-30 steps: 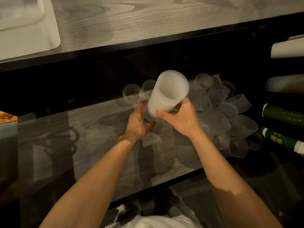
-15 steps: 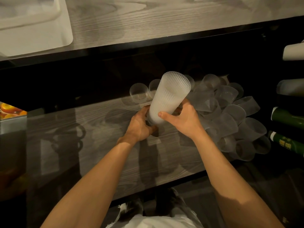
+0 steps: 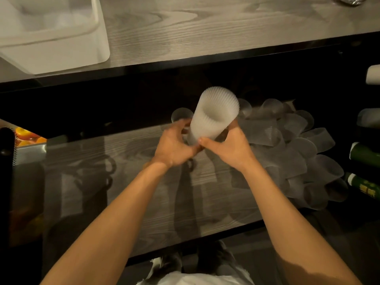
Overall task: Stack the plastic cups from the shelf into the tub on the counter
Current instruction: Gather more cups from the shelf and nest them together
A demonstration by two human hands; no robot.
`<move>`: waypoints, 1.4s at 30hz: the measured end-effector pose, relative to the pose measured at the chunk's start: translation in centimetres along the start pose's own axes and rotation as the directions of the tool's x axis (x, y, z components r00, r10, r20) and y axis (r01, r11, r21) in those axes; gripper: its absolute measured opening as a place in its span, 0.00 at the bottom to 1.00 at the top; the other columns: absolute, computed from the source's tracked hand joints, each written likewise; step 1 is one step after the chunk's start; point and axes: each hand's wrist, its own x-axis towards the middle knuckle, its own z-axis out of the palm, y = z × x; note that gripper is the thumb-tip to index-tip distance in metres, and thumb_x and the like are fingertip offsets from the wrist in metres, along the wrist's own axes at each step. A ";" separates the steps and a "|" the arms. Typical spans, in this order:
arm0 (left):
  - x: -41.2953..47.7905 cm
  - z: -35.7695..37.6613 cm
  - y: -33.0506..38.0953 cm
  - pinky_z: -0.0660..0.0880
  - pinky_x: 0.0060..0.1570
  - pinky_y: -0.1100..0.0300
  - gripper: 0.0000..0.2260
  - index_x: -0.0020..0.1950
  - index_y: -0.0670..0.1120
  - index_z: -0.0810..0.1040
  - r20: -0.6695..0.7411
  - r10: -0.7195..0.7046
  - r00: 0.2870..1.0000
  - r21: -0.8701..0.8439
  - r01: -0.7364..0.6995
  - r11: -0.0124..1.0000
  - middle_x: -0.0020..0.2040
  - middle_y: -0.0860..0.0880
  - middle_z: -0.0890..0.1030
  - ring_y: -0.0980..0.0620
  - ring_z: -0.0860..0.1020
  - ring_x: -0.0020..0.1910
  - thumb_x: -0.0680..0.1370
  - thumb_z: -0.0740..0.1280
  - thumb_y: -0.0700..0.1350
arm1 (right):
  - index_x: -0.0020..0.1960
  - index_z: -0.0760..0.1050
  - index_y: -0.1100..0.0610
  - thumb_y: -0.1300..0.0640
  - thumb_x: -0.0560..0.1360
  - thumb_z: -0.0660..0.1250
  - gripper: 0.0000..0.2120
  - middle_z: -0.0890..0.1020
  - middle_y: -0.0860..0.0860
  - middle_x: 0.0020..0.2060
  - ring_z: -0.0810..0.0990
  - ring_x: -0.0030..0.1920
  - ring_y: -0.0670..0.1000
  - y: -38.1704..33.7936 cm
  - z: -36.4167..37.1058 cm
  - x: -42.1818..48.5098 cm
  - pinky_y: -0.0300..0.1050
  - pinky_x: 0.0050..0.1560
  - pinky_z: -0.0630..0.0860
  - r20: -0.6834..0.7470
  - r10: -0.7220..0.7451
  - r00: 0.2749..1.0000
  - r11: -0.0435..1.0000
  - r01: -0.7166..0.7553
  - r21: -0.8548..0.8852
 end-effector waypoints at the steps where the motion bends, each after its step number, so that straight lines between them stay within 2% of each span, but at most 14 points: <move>1: 0.4 -1.1 0.6 0.79 0.58 0.60 0.36 0.72 0.51 0.74 -0.048 0.053 0.997 -0.001 -0.053 0.999 0.63 0.53 0.81 0.56 0.80 0.61 0.66 0.79 0.58 | 0.77 0.63 0.53 0.51 0.70 0.81 0.42 0.77 0.44 0.64 0.75 0.64 0.42 -0.8 -0.1 0.7 0.34 0.59 0.76 -0.011 -0.028 1.000 0.999 0.029 0.022; 4: 1.7 -3.5 2.0 0.79 0.61 0.59 0.34 0.72 0.49 0.74 -0.133 0.115 0.985 -0.016 -0.118 0.993 0.65 0.53 0.81 0.57 0.79 0.63 0.69 0.81 0.53 | 0.77 0.63 0.53 0.51 0.70 0.81 0.42 0.77 0.46 0.66 0.76 0.66 0.43 -2.7 0.4 2.7 0.38 0.62 0.77 -0.025 -0.076 0.997 0.996 0.077 0.044; 8: 2.3 -4.1 1.6 0.77 0.64 0.58 0.34 0.71 0.47 0.72 -0.202 0.045 0.978 -0.021 -0.050 0.999 0.66 0.52 0.80 0.55 0.79 0.65 0.69 0.82 0.50 | 0.75 0.67 0.55 0.55 0.69 0.81 0.39 0.77 0.46 0.65 0.77 0.65 0.43 -3.0 2.3 4.5 0.40 0.59 0.79 -0.027 -0.099 0.995 0.993 0.101 0.054; 10: 2.3 -3.9 1.1 0.77 0.64 0.60 0.34 0.71 0.45 0.72 -0.227 0.018 0.974 0.004 -0.018 1.000 0.64 0.50 0.81 0.54 0.79 0.63 0.69 0.82 0.48 | 0.74 0.68 0.54 0.53 0.65 0.81 0.40 0.77 0.48 0.65 0.77 0.65 0.45 -2.7 3.2 5.0 0.42 0.61 0.79 -0.015 -0.102 0.995 0.994 0.102 0.029; 13: 2.3 -3.4 0.2 0.78 0.62 0.59 0.32 0.69 0.46 0.73 -0.222 -0.042 0.974 -0.016 0.039 0.999 0.61 0.52 0.82 0.55 0.81 0.60 0.69 0.82 0.46 | 0.72 0.68 0.52 0.51 0.62 0.80 0.41 0.78 0.46 0.63 0.78 0.62 0.42 -2.5 4.1 5.1 0.43 0.61 0.80 0.007 -0.041 0.999 0.999 0.041 0.015; 17: 2.0 -2.7 -0.7 0.79 0.58 0.60 0.31 0.68 0.50 0.71 -0.188 -0.081 0.979 -0.044 0.074 0.996 0.58 0.55 0.81 0.57 0.80 0.58 0.69 0.82 0.45 | 0.73 0.65 0.51 0.61 0.68 0.81 0.39 0.74 0.38 0.58 0.76 0.58 0.39 -1.7 4.2 4.7 0.35 0.56 0.76 0.056 -0.002 0.998 1.000 0.002 -0.013; 19: 1.6 -2.4 -1.1 0.78 0.56 0.64 0.32 0.68 0.50 0.71 -0.157 -0.117 0.981 -0.049 0.111 0.993 0.58 0.56 0.80 0.58 0.79 0.58 0.69 0.82 0.45 | 0.73 0.64 0.48 0.60 0.69 0.80 0.39 0.73 0.36 0.57 0.75 0.59 0.40 -1.2 4.2 4.4 0.40 0.59 0.76 0.080 0.023 0.997 0.999 -0.019 -0.042; 22: 1.0 -2.2 -2.0 0.78 0.58 0.61 0.34 0.71 0.48 0.69 -0.088 -0.152 0.984 -0.057 0.147 0.988 0.63 0.53 0.79 0.55 0.77 0.63 0.69 0.81 0.44 | 0.72 0.63 0.45 0.55 0.69 0.81 0.39 0.75 0.42 0.61 0.75 0.62 0.46 -0.8 4.4 4.0 0.50 0.63 0.77 0.118 0.069 0.991 0.994 -0.058 -0.094; 26: 0.2 -1.8 -2.4 0.72 0.45 0.78 0.35 0.73 0.48 0.67 -0.046 -0.206 0.978 -0.060 0.203 0.977 0.64 0.54 0.77 0.58 0.74 0.62 0.71 0.79 0.40 | 0.73 0.62 0.44 0.52 0.70 0.80 0.39 0.75 0.44 0.62 0.75 0.63 0.48 -0.4 4.6 3.5 0.53 0.63 0.77 0.130 0.108 0.986 0.988 -0.092 -0.125; 29: 0.2 -1.7 -2.3 0.75 0.54 0.65 0.36 0.74 0.48 0.65 -0.023 -0.205 0.978 -0.034 0.204 0.978 0.66 0.50 0.78 0.54 0.76 0.63 0.71 0.79 0.42 | 0.73 0.62 0.45 0.54 0.70 0.80 0.39 0.75 0.45 0.63 0.75 0.64 0.49 -0.8 4.7 3.4 0.53 0.63 0.78 0.137 0.110 0.985 0.986 -0.090 -0.144; 31: 0.1 -2.0 -2.1 0.76 0.55 0.59 0.36 0.74 0.48 0.64 0.000 -0.208 0.978 0.001 0.208 0.978 0.64 0.49 0.78 0.50 0.77 0.63 0.71 0.79 0.44 | 0.73 0.63 0.47 0.54 0.71 0.79 0.37 0.74 0.45 0.62 0.75 0.63 0.49 -1.3 4.5 3.5 0.49 0.59 0.78 0.158 0.104 0.982 0.979 -0.073 -0.193; 35: -0.5 -3.1 -1.6 0.77 0.55 0.54 0.36 0.74 0.49 0.63 0.007 -0.195 0.981 0.056 0.194 0.979 0.64 0.49 0.77 0.49 0.77 0.61 0.71 0.78 0.47 | 0.75 0.62 0.47 0.53 0.71 0.79 0.39 0.74 0.46 0.62 0.76 0.62 0.50 -2.3 4.0 3.2 0.44 0.54 0.76 0.197 0.076 0.978 0.983 -0.041 -0.177; 38: -0.8 -4.4 -0.6 0.75 0.54 0.56 0.37 0.73 0.53 0.64 -0.030 -0.179 0.983 0.092 0.181 0.979 0.66 0.51 0.77 0.50 0.76 0.63 0.69 0.80 0.50 | 0.75 0.62 0.47 0.52 0.71 0.80 0.39 0.75 0.45 0.62 0.76 0.63 0.49 -3.8 3.6 2.8 0.39 0.52 0.76 0.205 0.020 0.979 0.990 0.009 -0.142; 42: -1.4 -6.9 1.1 0.78 0.53 0.57 0.39 0.74 0.54 0.66 0.012 -0.146 0.989 0.164 0.142 0.976 0.64 0.51 0.78 0.51 0.79 0.59 0.68 0.81 0.52 | 0.75 0.65 0.50 0.45 0.67 0.81 0.42 0.77 0.46 0.64 0.78 0.62 0.48 -5.8 2.5 2.5 0.51 0.59 0.82 0.218 -0.057 0.974 0.979 0.097 -0.177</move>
